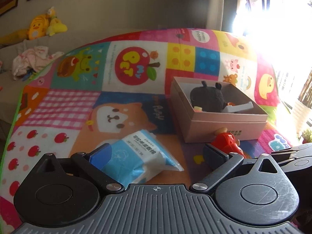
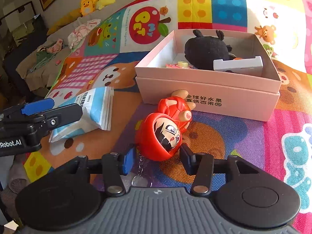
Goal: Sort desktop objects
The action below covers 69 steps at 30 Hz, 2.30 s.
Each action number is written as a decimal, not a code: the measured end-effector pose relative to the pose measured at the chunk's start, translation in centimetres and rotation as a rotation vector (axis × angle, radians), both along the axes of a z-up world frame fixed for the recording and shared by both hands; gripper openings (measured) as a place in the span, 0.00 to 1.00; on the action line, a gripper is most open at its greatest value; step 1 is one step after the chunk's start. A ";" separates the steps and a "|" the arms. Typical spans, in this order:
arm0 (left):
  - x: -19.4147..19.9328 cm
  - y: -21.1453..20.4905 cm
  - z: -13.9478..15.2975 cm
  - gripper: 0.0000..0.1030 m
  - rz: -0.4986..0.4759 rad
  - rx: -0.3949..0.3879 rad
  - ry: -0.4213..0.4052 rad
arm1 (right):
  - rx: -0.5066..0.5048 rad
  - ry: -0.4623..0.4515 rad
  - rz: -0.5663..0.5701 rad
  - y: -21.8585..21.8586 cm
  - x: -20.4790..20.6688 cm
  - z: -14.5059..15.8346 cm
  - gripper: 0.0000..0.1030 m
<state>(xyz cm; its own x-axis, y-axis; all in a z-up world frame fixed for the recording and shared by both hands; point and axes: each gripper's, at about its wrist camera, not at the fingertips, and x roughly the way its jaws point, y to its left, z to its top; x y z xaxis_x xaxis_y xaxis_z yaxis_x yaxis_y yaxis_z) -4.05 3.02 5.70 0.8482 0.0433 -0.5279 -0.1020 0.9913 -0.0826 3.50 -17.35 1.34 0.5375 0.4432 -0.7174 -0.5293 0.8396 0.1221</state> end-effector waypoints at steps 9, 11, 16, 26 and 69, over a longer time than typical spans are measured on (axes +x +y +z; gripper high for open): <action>-0.1 1.8 -0.8 1.00 0.056 -0.007 0.024 | -0.359 -0.362 -0.092 -2.0 -3.6 0.5 0.46; -0.1 1.8 -1.0 1.00 0.064 -0.002 0.026 | -0.314 -0.334 -0.108 -3.3 -3.4 0.9 0.54; 0.0 2.6 -1.2 1.00 0.109 0.022 0.040 | -0.180 -0.269 -0.192 -6.0 -3.0 1.2 0.85; 1.0 0.7 -3.0 1.00 -0.084 -0.128 0.142 | -0.125 -0.236 -0.230 -7.2 -3.1 0.7 0.93; -0.2 -2.6 -2.6 1.00 -0.179 -0.047 0.109 | -0.322 -0.396 -0.294 -7.6 -3.6 0.8 0.92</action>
